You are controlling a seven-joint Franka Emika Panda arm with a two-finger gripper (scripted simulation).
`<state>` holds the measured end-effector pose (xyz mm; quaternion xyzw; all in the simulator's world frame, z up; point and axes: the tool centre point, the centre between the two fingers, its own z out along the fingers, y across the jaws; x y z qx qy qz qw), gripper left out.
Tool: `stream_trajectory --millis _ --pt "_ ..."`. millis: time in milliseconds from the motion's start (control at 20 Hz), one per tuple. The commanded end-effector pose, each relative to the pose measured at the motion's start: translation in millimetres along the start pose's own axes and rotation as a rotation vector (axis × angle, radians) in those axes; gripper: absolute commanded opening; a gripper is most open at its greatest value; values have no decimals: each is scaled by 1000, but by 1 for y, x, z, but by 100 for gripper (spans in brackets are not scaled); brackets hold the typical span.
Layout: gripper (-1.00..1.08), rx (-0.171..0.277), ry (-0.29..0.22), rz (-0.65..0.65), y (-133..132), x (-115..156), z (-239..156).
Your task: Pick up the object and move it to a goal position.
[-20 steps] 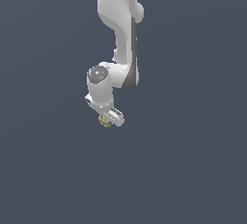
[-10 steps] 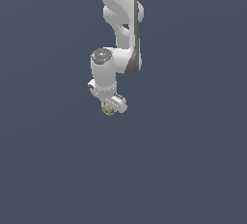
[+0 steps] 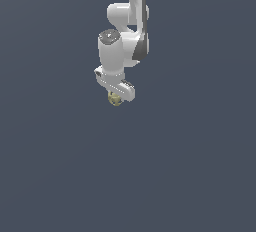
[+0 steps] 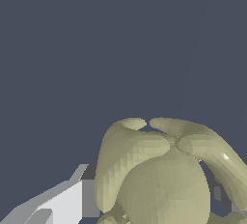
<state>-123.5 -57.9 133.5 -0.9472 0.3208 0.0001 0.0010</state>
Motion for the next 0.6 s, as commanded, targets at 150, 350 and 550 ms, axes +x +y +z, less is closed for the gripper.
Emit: stream_trajectory --millis 150,350,550 --pt "-100 -1 1 0 7 -17 -15" --pt "-100 -2 1 0 9 -23 -21" --pt "-100 -2 1 0 10 -24 -23"
